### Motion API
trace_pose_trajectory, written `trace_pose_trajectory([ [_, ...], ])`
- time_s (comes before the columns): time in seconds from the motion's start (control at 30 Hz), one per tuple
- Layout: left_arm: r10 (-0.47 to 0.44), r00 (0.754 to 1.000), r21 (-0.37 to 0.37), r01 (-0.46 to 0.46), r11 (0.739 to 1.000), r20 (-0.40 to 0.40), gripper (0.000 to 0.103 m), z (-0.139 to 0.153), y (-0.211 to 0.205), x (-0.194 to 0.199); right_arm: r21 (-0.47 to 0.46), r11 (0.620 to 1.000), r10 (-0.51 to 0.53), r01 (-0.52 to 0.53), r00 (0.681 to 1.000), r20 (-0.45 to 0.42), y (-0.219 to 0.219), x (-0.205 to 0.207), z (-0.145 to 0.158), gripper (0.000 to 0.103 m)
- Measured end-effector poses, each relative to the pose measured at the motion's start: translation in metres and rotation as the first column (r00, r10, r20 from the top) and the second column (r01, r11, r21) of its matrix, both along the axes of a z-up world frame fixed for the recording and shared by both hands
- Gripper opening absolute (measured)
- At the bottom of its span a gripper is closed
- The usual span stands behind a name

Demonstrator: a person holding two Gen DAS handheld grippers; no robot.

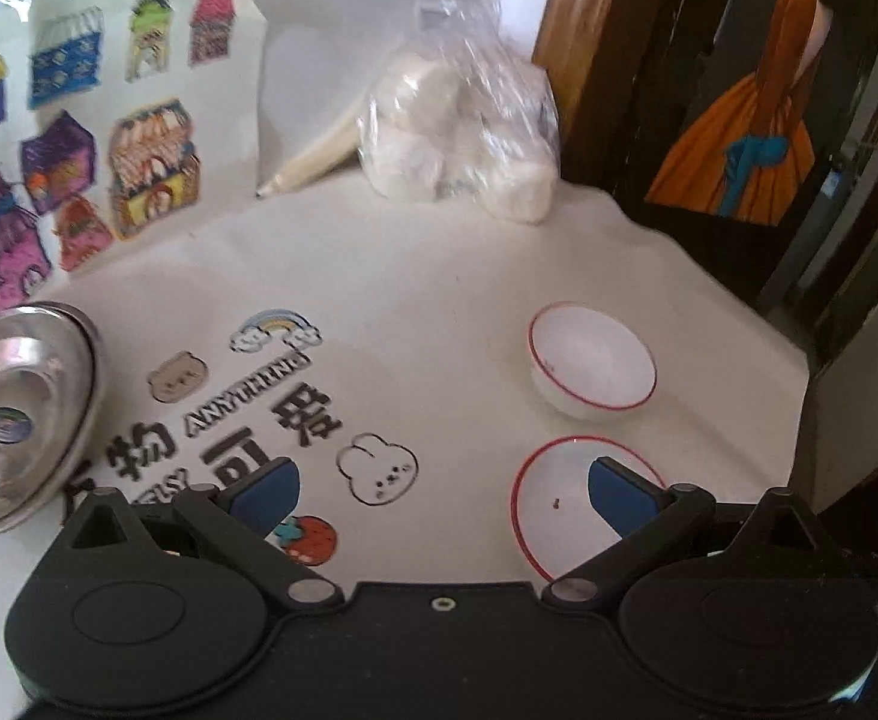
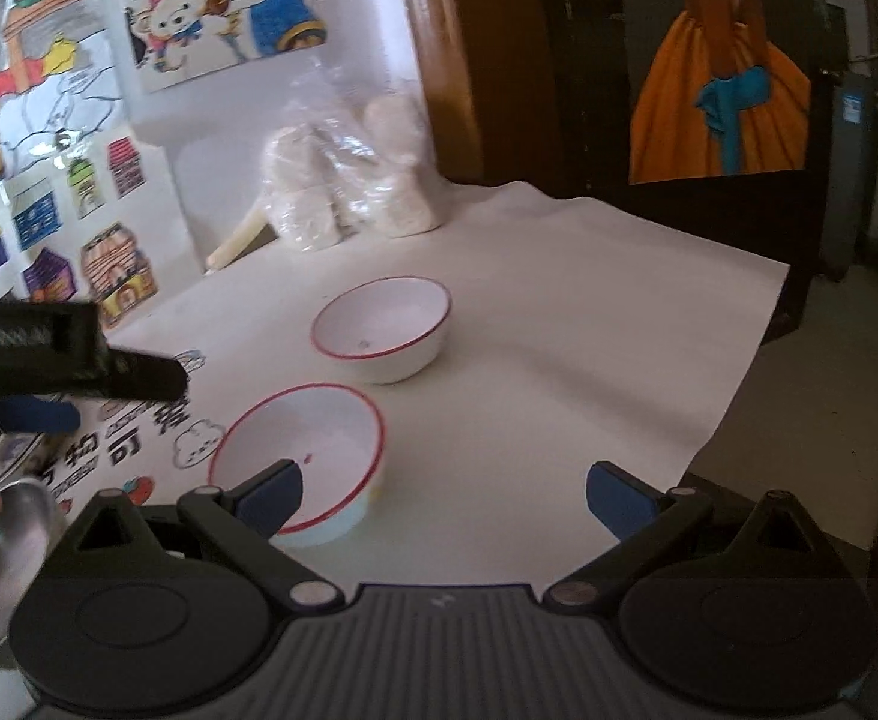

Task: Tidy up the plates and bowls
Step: 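Move both tools to the larger red-rimmed white bowl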

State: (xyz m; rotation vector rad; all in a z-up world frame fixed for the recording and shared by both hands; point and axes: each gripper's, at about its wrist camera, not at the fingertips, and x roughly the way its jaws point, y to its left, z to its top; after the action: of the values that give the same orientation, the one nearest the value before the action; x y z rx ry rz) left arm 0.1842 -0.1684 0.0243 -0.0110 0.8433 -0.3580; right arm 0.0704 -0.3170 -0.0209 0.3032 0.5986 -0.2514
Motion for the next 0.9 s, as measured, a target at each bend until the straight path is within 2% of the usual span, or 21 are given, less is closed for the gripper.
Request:
trace_pose_trajectory([
  [0.17, -0.027, 0.998, 0.063, 0.031, 0.998, -0.063, 0.102, -0.018, -0.01, 0.014, -0.017, 1.0, 0.006, -0.006, 1.0, -0.007, 0.002, 0.009, -0.008, 0.103],
  [0.37, -0.027, 0.996, 0.062, 0.032, 0.998, -0.08, 0.102, -0.027, -0.011, 0.021, -0.006, 1.0, 0.024, -0.024, 1.0, -0.01, 0.003, 0.015, -0.014, 0.101],
  [0.5, -0.059, 0.994, 0.062, 0.065, 0.996, -0.097, 0.094, -0.031, -0.015, 0.021, 0.012, 1.0, 0.024, -0.024, 1.0, 0.005, 0.002, 0.014, -0.016, 0.095],
  [0.63, -0.082, 0.99, 0.064, 0.09, 0.994, -0.114, 0.087, -0.035, -0.019, 0.019, 0.013, 1.0, 0.026, -0.026, 0.999, 0.024, 0.003, 0.013, -0.016, 0.083],
  [0.7, -0.089, 0.989, 0.062, 0.096, 0.993, -0.118, 0.079, -0.036, -0.02, 0.018, 0.011, 1.0, 0.027, -0.028, 0.999, 0.032, 0.005, 0.012, -0.016, 0.08],
  [0.83, -0.102, 0.986, 0.046, 0.109, 0.993, -0.131, 0.074, -0.036, -0.02, 0.017, 0.016, 0.999, 0.032, -0.033, 0.998, 0.045, 0.008, 0.012, -0.016, 0.071],
  [0.9, -0.112, 0.983, 0.034, 0.118, 0.992, -0.143, 0.066, -0.037, -0.02, 0.016, 0.03, 0.999, 0.037, -0.039, 0.998, 0.048, 0.009, 0.012, -0.017, 0.068],
])
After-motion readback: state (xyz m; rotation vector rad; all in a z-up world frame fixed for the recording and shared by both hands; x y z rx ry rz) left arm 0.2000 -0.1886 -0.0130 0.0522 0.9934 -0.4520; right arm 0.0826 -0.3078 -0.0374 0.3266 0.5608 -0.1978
